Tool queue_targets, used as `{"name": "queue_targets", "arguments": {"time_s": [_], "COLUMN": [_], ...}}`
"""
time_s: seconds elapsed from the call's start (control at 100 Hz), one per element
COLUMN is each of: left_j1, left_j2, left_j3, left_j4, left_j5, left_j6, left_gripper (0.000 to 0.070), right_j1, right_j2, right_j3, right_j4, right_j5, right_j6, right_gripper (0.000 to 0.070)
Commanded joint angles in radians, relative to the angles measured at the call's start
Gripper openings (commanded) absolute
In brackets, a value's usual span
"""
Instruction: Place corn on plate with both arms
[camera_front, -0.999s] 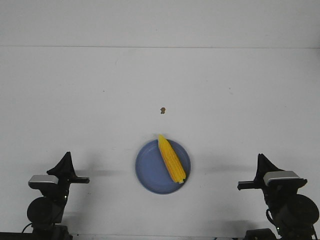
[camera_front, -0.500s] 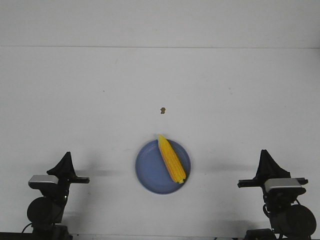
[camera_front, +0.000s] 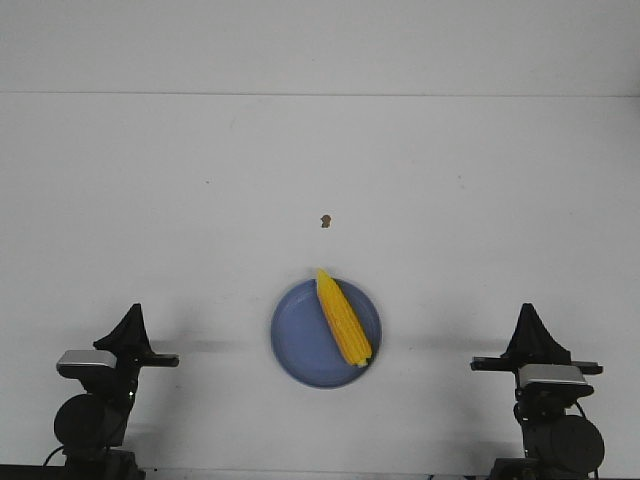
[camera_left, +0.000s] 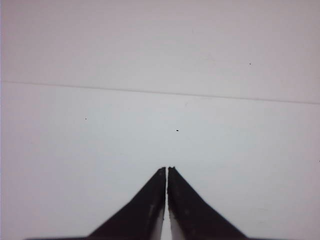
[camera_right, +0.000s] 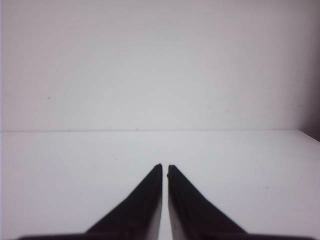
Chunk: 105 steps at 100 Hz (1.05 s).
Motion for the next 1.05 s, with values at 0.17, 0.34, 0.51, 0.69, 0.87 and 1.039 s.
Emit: {"name": "queue_targets", "arguments": {"time_s": [0.17, 0.34, 0.51, 0.69, 0.87, 1.039], "left_j1": [0.0, 0.0, 0.0, 0.0, 0.0, 0.0], "left_j2": [-0.002, -0.002, -0.002, -0.002, -0.002, -0.002], "left_j3": [-0.02, -0.02, -0.02, -0.02, -0.02, -0.02], "left_j4": [0.013, 0.013, 0.013, 0.013, 0.013, 0.013], "left_j5": [-0.005, -0.005, -0.005, -0.005, -0.005, -0.005], "left_j6": [0.004, 0.004, 0.004, 0.004, 0.004, 0.004], "left_gripper": [0.0016, 0.0016, 0.0017, 0.0016, 0.0016, 0.0016], "right_j1": [0.0, 0.0, 0.0, 0.0, 0.0, 0.0], "right_j2": [-0.001, -0.001, -0.001, -0.001, -0.001, -0.001], "right_j3": [-0.103, -0.118, -0.118, -0.118, -0.118, -0.118], "right_j4": [0.145, 0.163, 0.165, 0.165, 0.165, 0.165], "right_j5": [0.0, 0.0, 0.0, 0.0, 0.0, 0.0], "right_j6": [0.05, 0.055, 0.055, 0.055, 0.055, 0.055], "right_gripper": [0.0028, 0.0028, 0.0028, 0.0028, 0.0028, 0.0028]}}
